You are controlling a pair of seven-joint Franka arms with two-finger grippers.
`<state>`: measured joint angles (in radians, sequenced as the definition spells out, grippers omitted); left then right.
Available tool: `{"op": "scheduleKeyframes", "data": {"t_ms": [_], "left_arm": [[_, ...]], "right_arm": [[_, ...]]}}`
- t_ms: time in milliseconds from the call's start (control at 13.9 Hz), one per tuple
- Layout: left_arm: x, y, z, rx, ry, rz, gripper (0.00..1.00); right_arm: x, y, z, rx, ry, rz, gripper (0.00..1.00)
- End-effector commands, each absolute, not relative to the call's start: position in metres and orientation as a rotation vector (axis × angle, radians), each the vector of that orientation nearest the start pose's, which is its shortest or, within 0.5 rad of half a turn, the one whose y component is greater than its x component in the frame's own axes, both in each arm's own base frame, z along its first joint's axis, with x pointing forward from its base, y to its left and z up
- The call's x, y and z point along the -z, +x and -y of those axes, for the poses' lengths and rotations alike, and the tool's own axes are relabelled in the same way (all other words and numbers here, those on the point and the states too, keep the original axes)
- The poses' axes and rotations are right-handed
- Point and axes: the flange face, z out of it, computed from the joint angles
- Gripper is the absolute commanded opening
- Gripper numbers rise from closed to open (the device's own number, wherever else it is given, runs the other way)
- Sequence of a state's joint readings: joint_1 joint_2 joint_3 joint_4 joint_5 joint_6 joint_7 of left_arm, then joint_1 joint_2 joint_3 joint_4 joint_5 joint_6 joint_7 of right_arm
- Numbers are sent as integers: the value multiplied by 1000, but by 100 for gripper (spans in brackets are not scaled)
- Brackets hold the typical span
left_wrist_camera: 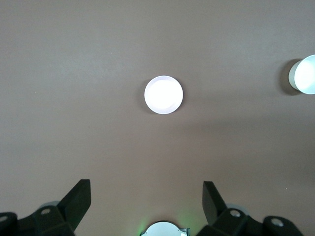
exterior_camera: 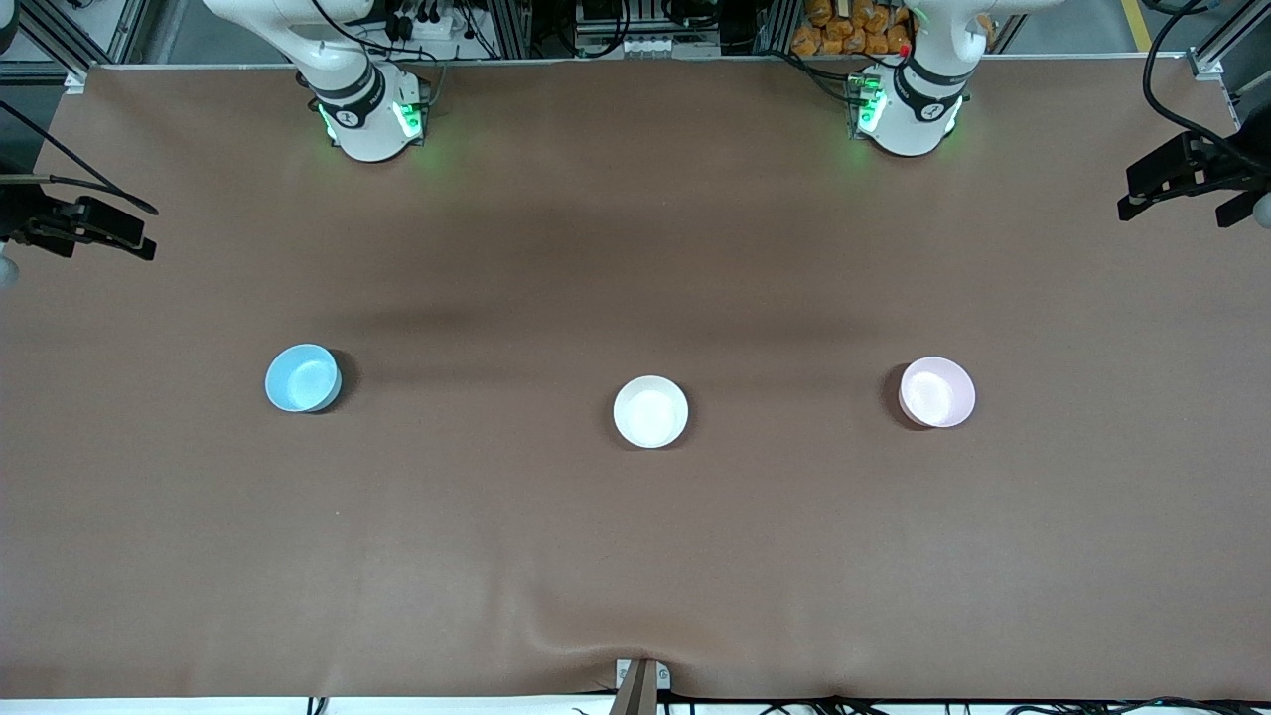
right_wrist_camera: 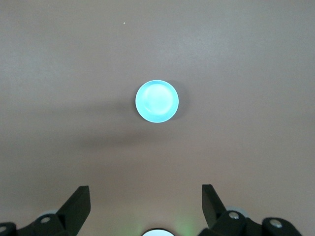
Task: Stack pink and blue bowls on white bowl
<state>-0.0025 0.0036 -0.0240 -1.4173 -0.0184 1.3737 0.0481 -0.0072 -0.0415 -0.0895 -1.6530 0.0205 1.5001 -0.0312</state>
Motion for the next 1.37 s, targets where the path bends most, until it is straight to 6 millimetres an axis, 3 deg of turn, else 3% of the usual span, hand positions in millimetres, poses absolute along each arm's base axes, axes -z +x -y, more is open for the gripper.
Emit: {"op": "scheduleKeyframes", "data": {"t_ms": [0, 361, 1010, 1298], "left_arm": [[-679, 534, 19, -58, -3144, -115, 100], [-671, 539, 20, -80, -3142, -121, 100], [-670, 540, 19, -80, -3142, -129, 100], [-641, 559, 15, -132, -3138, -118, 100]], "right_arm": [[-604, 525, 51, -169, -3086, -119, 100], [-601, 523, 63, -205, -3080, -140, 100], [-600, 524, 64, -188, -3081, -133, 100], [-594, 524, 63, -200, -3080, -131, 100]]}}
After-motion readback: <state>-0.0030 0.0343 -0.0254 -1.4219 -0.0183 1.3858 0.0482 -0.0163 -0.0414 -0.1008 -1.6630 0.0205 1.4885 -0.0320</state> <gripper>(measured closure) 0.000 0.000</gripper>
